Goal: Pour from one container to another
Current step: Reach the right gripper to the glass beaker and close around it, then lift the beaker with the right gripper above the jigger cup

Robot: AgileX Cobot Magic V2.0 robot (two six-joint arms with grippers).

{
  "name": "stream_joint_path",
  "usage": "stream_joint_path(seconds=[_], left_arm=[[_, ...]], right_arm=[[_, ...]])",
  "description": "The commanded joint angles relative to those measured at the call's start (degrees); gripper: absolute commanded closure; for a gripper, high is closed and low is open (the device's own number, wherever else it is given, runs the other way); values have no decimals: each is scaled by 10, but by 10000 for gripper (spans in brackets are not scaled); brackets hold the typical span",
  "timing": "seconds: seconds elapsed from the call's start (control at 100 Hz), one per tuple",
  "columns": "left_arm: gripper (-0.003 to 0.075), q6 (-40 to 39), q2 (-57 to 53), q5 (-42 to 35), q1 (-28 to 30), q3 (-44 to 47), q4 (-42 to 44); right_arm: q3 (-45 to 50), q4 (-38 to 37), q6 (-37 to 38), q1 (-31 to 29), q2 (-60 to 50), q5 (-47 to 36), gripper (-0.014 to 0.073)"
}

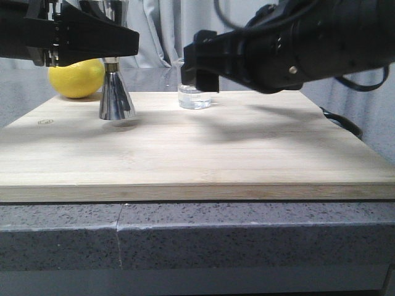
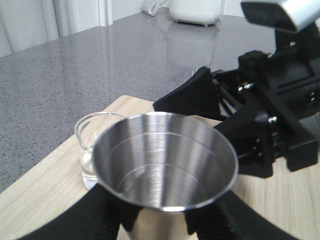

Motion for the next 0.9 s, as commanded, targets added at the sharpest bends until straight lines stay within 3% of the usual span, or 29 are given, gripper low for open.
stream_joint_path(seconds=[0.0,0.21,0.89], left_arm=[[446,-3,-26,52,-4,-17,-55],[447,-3,-26,51,-4,-17,-55],[447,-3,-26,51,-4,-17,-55]], right_arm=[[-12,-32,21,0,3,-97,-3],[-15,-64,21,0,45,-164,-3],[-97,-65,20,-3,116,-153,-2]])
